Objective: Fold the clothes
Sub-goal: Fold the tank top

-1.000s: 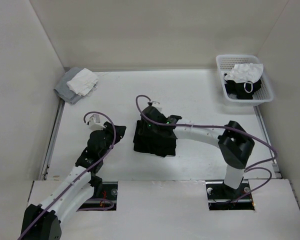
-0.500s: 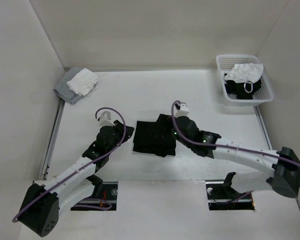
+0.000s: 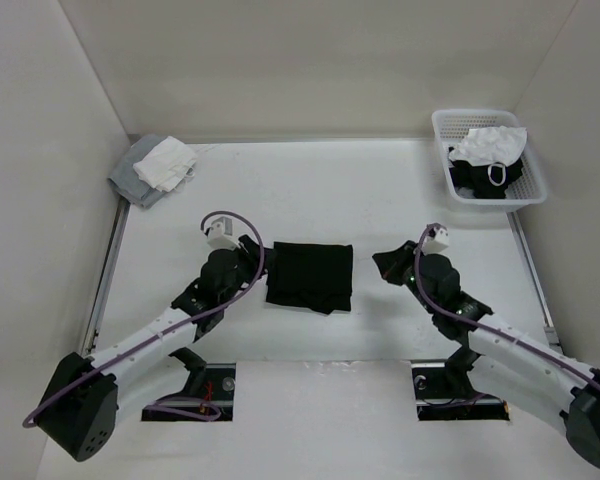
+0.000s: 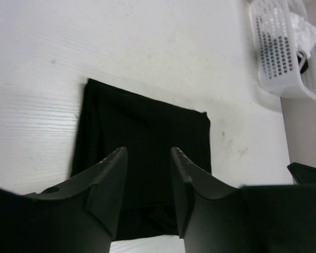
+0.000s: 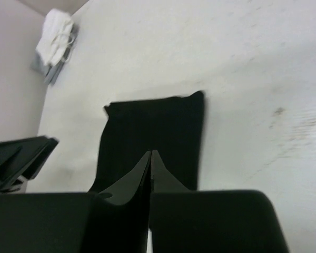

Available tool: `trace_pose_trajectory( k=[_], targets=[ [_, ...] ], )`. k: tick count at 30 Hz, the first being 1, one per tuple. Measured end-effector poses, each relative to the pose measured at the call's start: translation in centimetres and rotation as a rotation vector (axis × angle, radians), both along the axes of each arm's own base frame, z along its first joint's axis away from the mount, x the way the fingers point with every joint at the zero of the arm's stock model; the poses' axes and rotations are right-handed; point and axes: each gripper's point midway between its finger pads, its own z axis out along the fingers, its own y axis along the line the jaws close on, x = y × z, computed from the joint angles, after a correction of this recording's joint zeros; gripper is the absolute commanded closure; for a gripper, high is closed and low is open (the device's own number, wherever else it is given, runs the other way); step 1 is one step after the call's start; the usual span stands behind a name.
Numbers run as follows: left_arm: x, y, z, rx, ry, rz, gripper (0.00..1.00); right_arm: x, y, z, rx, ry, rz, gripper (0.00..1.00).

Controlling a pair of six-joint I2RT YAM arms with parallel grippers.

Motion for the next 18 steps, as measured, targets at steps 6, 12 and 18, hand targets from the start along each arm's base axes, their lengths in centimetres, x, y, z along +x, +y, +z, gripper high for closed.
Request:
trace_pose_trajectory(
  k=[6, 12, 18],
  targets=[
    [0.7, 3.6, -1.7, 0.076, 0.036, 0.082, 0.47, 3.0, -3.4, -2.1, -0.075, 0.028, -0.129, 0.95],
    [0.5, 6.5, -0.9, 0.108, 0.021, 0.146, 0.43, 4.8, -5.3, -3.0, -0.136, 0.016, -0.184, 0.87],
    [0.5, 9.7, -1.0, 0.117, 0.043, 0.245, 0.39, 5.1, -6.2, -3.3, -0.141, -0.009, -0.215, 0.54]
  ],
)
